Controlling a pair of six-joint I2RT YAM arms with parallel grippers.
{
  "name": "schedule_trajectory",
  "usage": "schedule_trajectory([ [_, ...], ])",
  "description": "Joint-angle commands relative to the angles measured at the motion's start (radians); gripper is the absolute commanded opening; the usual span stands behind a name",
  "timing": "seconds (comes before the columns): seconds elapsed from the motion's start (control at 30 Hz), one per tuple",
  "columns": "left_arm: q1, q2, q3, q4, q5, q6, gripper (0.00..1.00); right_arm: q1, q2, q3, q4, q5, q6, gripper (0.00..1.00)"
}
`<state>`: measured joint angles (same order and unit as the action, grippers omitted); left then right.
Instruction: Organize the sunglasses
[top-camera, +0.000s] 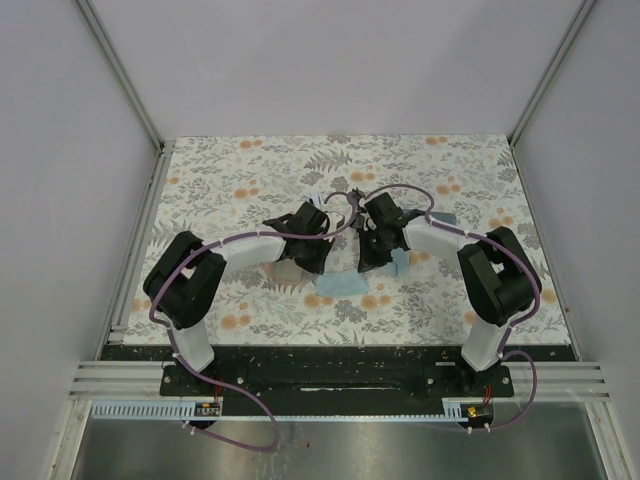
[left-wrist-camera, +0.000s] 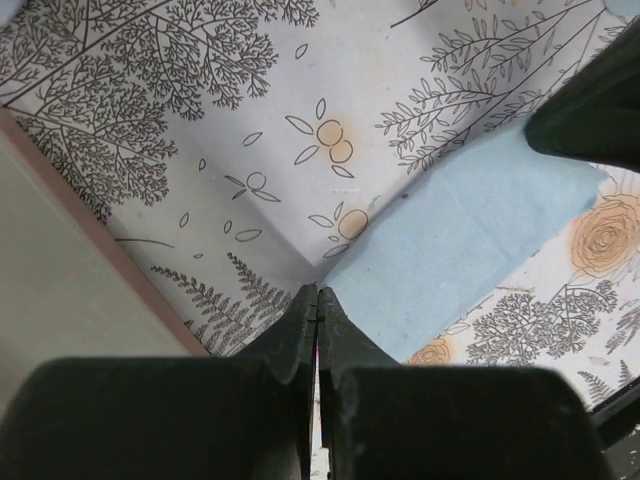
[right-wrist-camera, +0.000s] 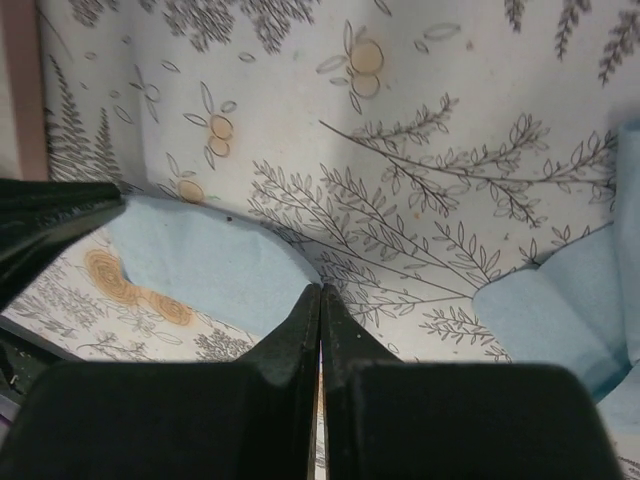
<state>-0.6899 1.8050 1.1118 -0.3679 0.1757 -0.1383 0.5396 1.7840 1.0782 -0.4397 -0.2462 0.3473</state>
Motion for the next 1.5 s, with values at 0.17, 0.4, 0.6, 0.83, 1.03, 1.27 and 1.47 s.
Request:
schedule_trajectory([
  [0.17, -0.002, -0.176, -0.070, 0.027, -0.076, -0.190, 0.00, 0.006, 0.043, 0.163, 0.012, -0.007, -0.010, 0.00],
  [0.4, -0.002, -0.277, -0.139, 0.012, -0.154, -0.250, 0.00, 0.008, 0.120, 0.276, 0.010, -0.070, -0.039, 0.00],
  [0.6, 0.013, -0.341, -0.191, -0.006, -0.234, -0.297, 0.00, 0.025, 0.179, 0.382, 0.010, -0.110, -0.067, 0.00],
  [0.83, 0.039, -0.352, -0.224, 0.015, -0.242, -0.319, 0.09, 0.037, 0.273, 0.528, -0.066, -0.090, -0.090, 0.00],
  [1.03, 0.038, -0.265, -0.144, 0.017, -0.214, -0.268, 0.20, 0.036, 0.250, 0.491, -0.105, 0.007, -0.106, 0.00],
  [1.27, 0.030, -0.142, -0.034, 0.043, -0.209, -0.189, 0.25, 0.019, 0.229, 0.456, -0.128, 0.050, -0.117, 0.00],
  [1.47, 0.030, -0.053, 0.055, 0.021, -0.222, -0.127, 0.32, 0.010, 0.229, 0.459, -0.136, 0.044, -0.125, 0.00],
])
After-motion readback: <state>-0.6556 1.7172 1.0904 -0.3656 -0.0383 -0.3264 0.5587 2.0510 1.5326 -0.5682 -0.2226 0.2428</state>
